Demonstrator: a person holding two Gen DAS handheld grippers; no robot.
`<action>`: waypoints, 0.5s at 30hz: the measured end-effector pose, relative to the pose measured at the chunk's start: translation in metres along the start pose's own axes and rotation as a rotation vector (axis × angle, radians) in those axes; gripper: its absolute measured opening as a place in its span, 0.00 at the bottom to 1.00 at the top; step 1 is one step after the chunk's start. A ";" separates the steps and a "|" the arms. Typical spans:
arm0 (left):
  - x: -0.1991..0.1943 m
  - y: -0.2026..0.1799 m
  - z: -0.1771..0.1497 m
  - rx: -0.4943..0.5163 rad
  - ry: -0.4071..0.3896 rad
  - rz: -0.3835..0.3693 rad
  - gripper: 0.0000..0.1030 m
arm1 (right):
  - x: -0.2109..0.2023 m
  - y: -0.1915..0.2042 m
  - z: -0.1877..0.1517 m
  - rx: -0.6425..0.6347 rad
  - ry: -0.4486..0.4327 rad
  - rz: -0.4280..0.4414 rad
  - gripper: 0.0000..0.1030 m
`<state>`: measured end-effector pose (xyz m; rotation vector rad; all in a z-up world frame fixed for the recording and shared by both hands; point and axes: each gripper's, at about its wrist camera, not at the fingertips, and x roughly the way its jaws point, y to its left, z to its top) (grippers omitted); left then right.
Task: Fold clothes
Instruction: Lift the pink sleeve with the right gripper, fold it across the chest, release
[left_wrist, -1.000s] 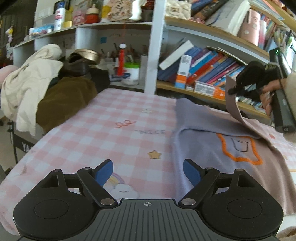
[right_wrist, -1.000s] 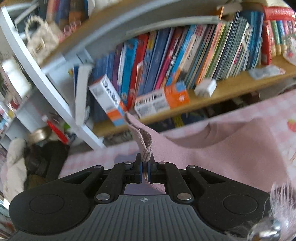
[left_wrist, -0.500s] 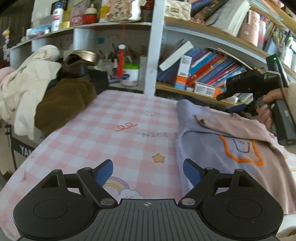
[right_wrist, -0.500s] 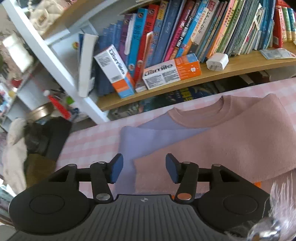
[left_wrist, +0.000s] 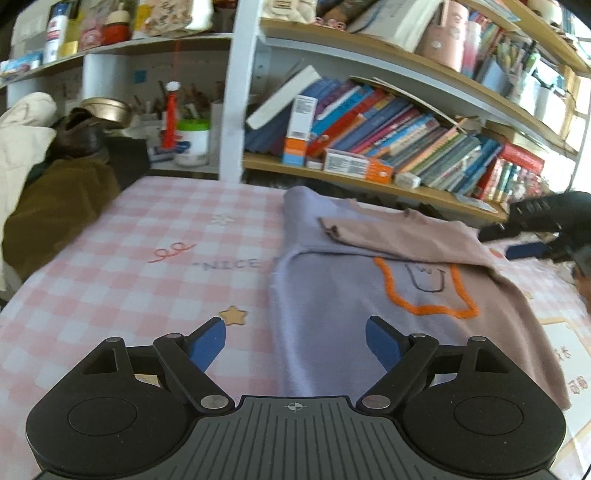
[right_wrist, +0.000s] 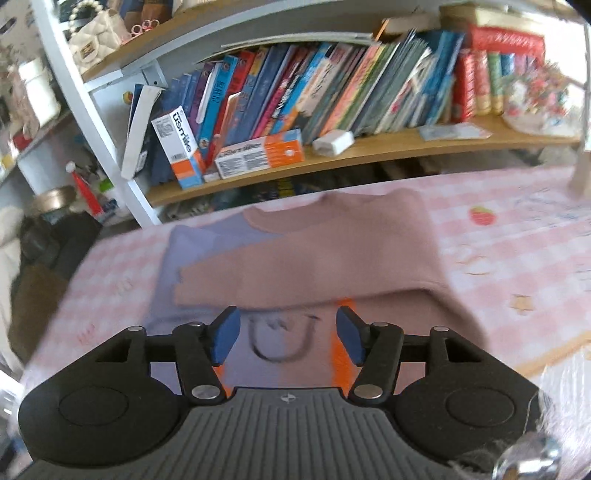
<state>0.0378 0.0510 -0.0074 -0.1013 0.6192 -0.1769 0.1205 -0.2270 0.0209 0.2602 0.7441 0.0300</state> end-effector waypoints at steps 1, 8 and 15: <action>0.000 -0.003 0.000 0.004 -0.001 -0.005 0.83 | -0.007 -0.002 -0.007 -0.013 -0.004 -0.017 0.57; 0.001 -0.026 0.000 0.017 0.000 0.018 0.83 | -0.042 -0.016 -0.057 -0.075 -0.009 -0.128 0.68; -0.010 -0.062 -0.007 0.088 0.030 0.025 0.84 | -0.067 -0.040 -0.099 -0.041 0.035 -0.178 0.80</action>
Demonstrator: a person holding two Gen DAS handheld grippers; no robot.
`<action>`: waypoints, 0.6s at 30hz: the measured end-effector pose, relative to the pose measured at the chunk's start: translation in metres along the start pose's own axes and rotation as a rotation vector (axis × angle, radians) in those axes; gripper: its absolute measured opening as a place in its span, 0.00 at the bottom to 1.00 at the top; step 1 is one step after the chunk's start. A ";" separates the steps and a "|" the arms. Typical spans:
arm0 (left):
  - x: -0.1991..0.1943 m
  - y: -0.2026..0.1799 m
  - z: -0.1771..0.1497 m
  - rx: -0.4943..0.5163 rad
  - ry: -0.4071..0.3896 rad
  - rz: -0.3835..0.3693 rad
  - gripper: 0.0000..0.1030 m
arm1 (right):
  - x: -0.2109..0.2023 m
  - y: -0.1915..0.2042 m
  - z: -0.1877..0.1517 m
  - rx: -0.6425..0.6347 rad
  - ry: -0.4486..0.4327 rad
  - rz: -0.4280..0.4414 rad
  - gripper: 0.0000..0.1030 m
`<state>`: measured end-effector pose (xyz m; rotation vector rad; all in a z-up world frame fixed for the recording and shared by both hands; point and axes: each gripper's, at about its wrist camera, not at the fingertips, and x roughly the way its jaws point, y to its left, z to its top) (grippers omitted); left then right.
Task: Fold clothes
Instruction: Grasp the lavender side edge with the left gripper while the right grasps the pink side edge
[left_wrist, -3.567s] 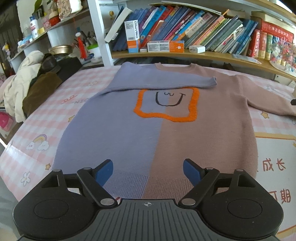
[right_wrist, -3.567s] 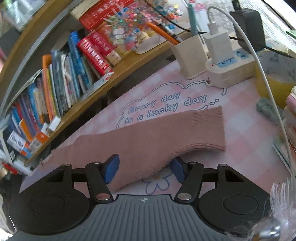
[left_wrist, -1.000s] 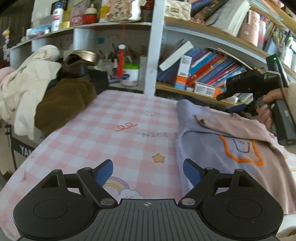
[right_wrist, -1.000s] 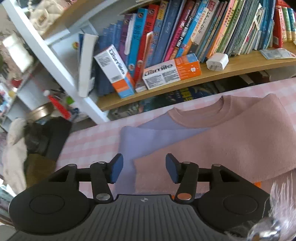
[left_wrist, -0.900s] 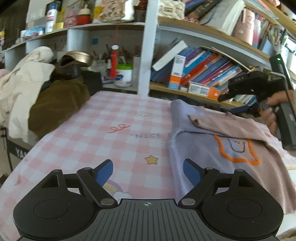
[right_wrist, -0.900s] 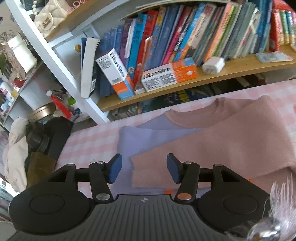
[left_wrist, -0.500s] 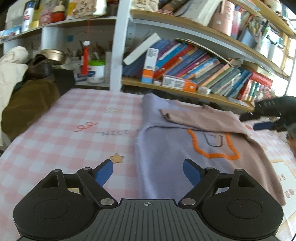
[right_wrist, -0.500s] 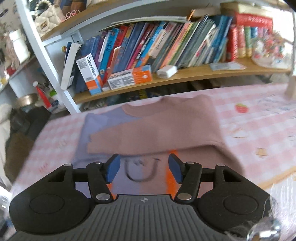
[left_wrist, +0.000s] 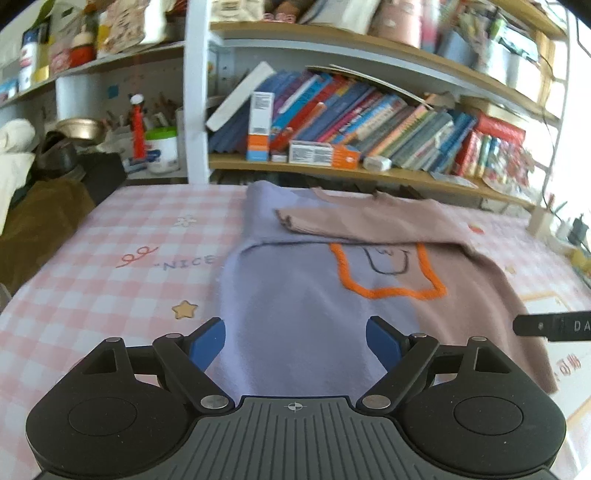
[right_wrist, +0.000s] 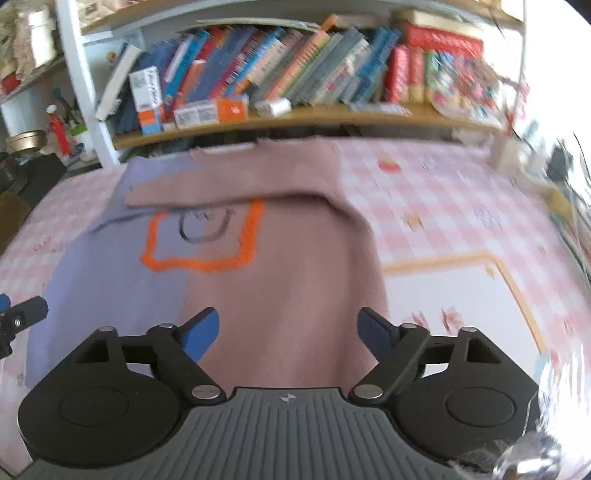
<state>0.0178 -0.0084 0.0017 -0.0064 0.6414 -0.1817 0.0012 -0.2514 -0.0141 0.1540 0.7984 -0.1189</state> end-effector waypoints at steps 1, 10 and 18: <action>-0.001 -0.004 -0.001 0.001 0.005 0.003 0.84 | -0.002 -0.005 -0.005 0.008 0.008 -0.009 0.81; -0.020 -0.040 -0.021 0.016 0.059 0.037 0.87 | -0.024 -0.030 -0.040 -0.032 0.030 -0.043 0.89; -0.039 -0.040 -0.041 -0.010 0.099 0.082 0.87 | -0.035 -0.054 -0.068 0.051 0.078 0.009 0.88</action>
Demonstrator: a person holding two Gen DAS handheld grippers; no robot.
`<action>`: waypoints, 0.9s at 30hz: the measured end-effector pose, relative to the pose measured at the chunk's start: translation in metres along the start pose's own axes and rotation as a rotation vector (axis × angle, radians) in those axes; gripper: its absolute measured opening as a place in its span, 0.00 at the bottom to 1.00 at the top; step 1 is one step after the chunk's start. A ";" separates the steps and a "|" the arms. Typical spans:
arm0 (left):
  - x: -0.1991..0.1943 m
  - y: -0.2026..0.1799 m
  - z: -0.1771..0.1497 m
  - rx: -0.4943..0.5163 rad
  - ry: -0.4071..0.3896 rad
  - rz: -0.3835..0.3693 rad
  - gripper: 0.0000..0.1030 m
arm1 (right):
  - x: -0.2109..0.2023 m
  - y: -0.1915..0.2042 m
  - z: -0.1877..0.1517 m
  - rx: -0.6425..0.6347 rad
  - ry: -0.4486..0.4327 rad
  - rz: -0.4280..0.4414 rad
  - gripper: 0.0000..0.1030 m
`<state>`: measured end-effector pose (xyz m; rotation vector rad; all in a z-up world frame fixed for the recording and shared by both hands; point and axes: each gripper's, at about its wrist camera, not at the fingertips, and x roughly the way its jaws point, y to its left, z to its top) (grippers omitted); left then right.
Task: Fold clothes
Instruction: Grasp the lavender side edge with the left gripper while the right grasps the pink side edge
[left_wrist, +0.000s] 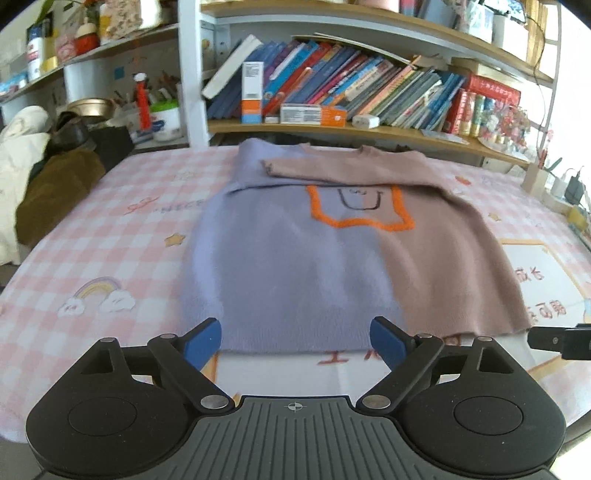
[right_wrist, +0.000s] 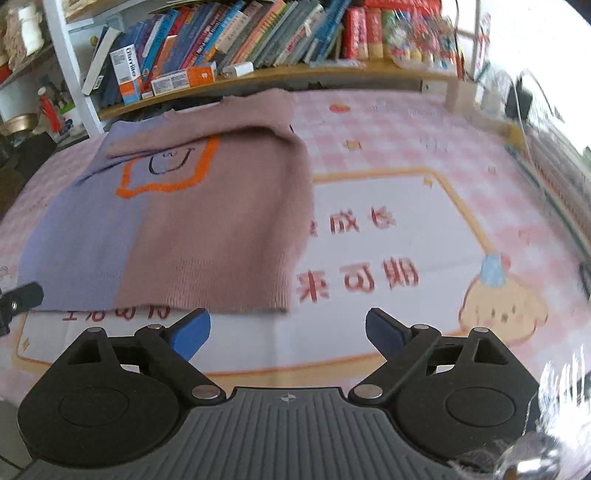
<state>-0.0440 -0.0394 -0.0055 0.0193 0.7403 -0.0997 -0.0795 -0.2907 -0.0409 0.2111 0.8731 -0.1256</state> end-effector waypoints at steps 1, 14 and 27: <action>-0.001 0.003 0.000 -0.013 0.001 0.008 0.87 | 0.001 -0.002 -0.001 0.013 0.006 0.008 0.88; 0.039 0.068 0.015 -0.193 0.078 0.088 0.46 | 0.030 -0.007 0.021 0.112 0.037 0.016 0.51; 0.075 0.070 0.037 -0.141 0.100 -0.015 0.05 | 0.054 0.008 0.047 0.089 0.035 0.078 0.09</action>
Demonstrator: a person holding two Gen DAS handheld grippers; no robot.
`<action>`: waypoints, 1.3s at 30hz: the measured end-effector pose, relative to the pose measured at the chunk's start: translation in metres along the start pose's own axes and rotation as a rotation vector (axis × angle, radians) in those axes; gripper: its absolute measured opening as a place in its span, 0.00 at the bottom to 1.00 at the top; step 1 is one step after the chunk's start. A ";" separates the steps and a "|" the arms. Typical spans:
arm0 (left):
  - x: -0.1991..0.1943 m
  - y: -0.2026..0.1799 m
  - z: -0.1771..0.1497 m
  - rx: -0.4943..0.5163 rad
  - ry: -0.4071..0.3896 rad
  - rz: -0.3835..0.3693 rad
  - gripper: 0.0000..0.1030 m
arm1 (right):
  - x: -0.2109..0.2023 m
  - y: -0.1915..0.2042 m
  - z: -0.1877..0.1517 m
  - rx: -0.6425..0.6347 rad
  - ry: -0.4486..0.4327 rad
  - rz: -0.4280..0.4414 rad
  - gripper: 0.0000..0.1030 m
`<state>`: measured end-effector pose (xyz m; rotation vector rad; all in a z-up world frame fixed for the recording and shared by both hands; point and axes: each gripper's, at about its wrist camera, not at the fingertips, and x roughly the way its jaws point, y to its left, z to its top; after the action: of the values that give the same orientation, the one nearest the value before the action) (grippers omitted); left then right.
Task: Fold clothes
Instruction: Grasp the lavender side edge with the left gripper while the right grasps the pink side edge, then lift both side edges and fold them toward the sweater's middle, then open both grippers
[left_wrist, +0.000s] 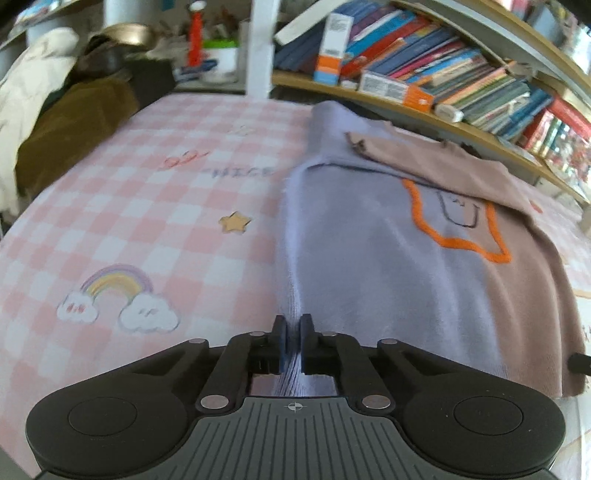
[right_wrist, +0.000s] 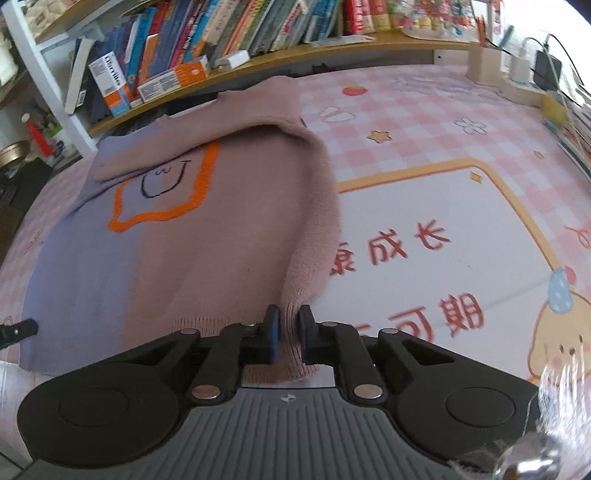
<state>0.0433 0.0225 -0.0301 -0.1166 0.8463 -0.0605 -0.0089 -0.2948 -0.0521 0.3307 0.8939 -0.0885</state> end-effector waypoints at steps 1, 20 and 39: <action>-0.003 -0.004 0.002 0.015 -0.025 -0.018 0.05 | 0.000 0.002 0.001 -0.002 -0.002 0.007 0.09; 0.008 0.009 0.000 -0.075 0.056 -0.075 0.17 | 0.008 0.006 0.000 0.010 0.019 0.027 0.10; -0.067 0.019 -0.051 -0.178 0.068 -0.154 0.04 | -0.068 -0.042 -0.047 0.101 0.071 0.149 0.09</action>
<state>-0.0387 0.0443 -0.0163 -0.3491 0.9091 -0.1346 -0.0958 -0.3235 -0.0372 0.4958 0.9336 0.0155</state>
